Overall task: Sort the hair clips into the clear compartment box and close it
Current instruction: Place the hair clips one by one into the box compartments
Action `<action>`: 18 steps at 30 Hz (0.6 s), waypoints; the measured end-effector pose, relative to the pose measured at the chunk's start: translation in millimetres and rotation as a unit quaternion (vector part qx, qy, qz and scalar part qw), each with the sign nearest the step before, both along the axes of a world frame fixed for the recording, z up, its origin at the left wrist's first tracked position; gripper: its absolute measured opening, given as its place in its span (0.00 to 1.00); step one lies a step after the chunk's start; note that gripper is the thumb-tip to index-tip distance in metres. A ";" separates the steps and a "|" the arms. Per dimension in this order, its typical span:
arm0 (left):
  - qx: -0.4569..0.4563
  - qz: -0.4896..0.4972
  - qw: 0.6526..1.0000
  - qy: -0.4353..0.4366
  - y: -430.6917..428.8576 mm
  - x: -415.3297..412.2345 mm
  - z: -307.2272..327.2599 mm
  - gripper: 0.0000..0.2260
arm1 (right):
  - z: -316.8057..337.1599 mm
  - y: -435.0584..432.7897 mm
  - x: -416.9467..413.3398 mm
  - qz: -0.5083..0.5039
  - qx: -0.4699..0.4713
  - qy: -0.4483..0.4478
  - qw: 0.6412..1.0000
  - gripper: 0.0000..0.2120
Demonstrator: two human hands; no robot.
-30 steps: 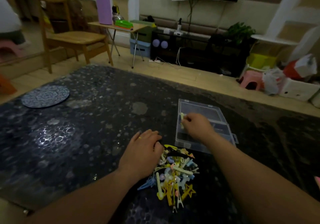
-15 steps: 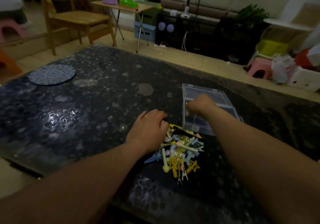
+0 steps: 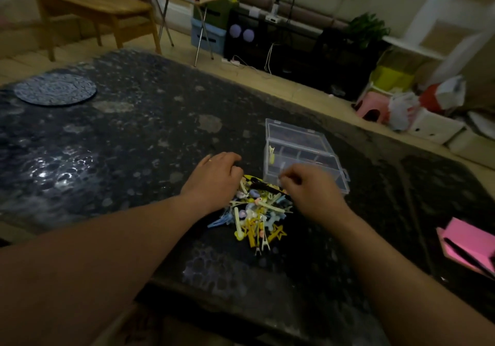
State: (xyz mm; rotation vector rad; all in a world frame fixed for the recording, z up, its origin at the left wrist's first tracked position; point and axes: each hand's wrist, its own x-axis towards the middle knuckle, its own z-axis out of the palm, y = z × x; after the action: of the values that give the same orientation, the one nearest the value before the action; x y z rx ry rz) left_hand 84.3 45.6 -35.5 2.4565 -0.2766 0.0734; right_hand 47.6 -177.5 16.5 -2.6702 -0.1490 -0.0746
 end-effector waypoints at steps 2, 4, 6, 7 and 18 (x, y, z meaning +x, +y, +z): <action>0.002 -0.001 1.000 0.019 2.2 1.7 1.4 0.21 | -7.3 6.6 -5.9 0.019 -0.054 0.009 0.998 0.09; 0.008 -0.011 0.999 0.041 5.9 6.8 2.5 0.20 | -8.2 14.6 -3.9 0.033 -0.110 -0.001 0.993 0.11; 0.033 -0.026 0.998 0.042 11.0 11.5 3.4 0.20 | -7.7 18.6 -0.6 0.039 -0.146 -0.018 0.988 0.10; 0.051 -0.031 0.998 0.030 14.3 13.4 2.8 0.20 | -7.4 18.5 -0.1 0.041 -0.156 -0.020 0.987 0.10; 0.088 -0.014 0.995 -0.050 21.0 20.6 -9.1 0.19 | -14.1 -12.9 -22.0 0.035 -0.066 -0.056 0.996 0.04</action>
State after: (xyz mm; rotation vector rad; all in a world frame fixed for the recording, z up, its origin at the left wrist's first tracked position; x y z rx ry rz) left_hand 104.8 66.5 -44.6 2.6275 -0.3754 0.1677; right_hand 25.6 -190.4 2.4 -2.7893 -0.2918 -0.1989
